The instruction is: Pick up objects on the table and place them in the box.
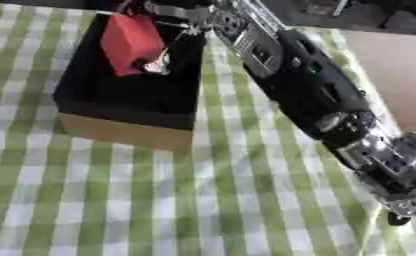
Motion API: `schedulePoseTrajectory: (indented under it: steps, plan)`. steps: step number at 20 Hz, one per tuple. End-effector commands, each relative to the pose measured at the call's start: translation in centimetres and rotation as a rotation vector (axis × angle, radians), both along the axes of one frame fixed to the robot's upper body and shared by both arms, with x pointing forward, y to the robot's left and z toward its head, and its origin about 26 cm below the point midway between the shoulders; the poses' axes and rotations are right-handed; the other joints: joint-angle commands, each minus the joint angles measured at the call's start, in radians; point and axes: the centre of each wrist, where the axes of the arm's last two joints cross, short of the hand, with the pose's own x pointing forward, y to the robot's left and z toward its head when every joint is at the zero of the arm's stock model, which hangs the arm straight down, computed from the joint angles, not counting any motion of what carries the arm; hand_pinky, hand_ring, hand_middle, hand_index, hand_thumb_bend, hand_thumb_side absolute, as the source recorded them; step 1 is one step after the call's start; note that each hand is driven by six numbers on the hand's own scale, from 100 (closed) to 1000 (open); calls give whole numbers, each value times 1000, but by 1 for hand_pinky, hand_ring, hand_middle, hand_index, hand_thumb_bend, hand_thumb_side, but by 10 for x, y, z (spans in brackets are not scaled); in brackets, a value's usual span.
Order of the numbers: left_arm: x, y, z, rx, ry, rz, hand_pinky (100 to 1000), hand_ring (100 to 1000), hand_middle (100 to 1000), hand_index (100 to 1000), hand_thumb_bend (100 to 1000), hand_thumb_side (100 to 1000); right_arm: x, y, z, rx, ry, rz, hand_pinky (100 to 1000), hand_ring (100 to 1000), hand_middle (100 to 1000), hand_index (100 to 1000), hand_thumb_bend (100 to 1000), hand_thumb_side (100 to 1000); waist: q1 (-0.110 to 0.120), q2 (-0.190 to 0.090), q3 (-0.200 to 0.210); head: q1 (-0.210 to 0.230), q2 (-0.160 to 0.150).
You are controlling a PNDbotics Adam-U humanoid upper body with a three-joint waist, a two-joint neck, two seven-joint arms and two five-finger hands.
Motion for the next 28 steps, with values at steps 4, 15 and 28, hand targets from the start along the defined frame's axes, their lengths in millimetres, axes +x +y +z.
schedulePoseTrajectory:
  steps: [4,15,28]
  plan:
    - [-2,-1,7,8,-19,-9,836,531,658,752,172,787,-4,-9,16,-65,-64,-20,867,893,885,1000,247,805,-5,-6,-3,5,-4]
    - [-2,0,6,7,-14,-6,837,533,660,753,175,786,-11,-24,33,-29,-86,-29,925,944,949,1000,388,774,0,-12,-14,7,-5]
    - [-3,3,4,0,-6,13,837,533,660,753,171,788,-45,-49,58,168,-165,-20,858,808,841,1000,100,839,8,-20,-40,30,-1]
